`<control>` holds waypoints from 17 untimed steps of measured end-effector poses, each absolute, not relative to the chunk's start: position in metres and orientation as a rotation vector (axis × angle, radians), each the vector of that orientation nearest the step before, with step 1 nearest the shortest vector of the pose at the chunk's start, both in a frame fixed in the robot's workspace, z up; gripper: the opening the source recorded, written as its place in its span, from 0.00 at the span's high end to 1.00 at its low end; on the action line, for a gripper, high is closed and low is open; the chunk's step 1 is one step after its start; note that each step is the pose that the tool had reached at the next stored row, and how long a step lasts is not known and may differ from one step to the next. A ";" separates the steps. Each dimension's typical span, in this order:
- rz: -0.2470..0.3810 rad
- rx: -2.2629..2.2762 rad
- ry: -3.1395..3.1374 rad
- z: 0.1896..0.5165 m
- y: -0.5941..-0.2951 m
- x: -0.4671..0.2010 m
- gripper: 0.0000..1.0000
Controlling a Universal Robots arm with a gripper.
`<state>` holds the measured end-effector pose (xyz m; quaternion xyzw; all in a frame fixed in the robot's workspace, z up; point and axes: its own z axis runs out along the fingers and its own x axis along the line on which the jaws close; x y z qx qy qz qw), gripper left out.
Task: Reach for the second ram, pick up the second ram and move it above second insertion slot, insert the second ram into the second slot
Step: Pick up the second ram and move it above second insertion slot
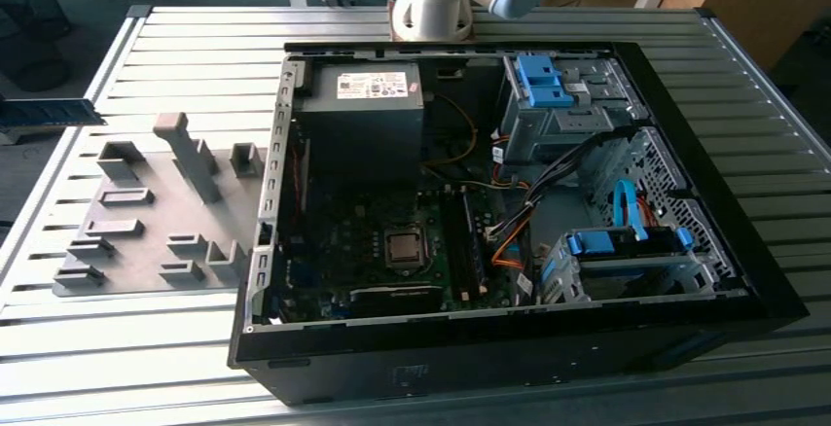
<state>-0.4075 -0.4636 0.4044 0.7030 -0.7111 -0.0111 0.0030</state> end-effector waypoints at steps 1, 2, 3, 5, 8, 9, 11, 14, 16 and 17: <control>-0.035 2.204 -2.230 0.404 -0.464 -0.407 0.86; -0.035 2.204 -2.230 0.404 -0.464 -0.406 0.86; -0.035 2.204 -2.230 0.404 -0.464 -0.405 0.86; -0.035 2.204 -2.230 0.404 -0.464 -0.403 0.86; -0.035 2.204 -2.230 0.404 -0.464 -0.400 0.86; -0.035 2.204 -2.230 0.404 -0.464 -0.399 0.86; -0.035 2.204 -2.230 0.404 -0.464 -0.397 0.86; -0.035 2.204 -2.230 0.404 -0.464 -0.395 0.86; -0.035 2.204 -2.230 0.404 -0.464 -0.395 0.86; -0.035 2.204 -2.230 0.404 -0.464 -0.394 0.86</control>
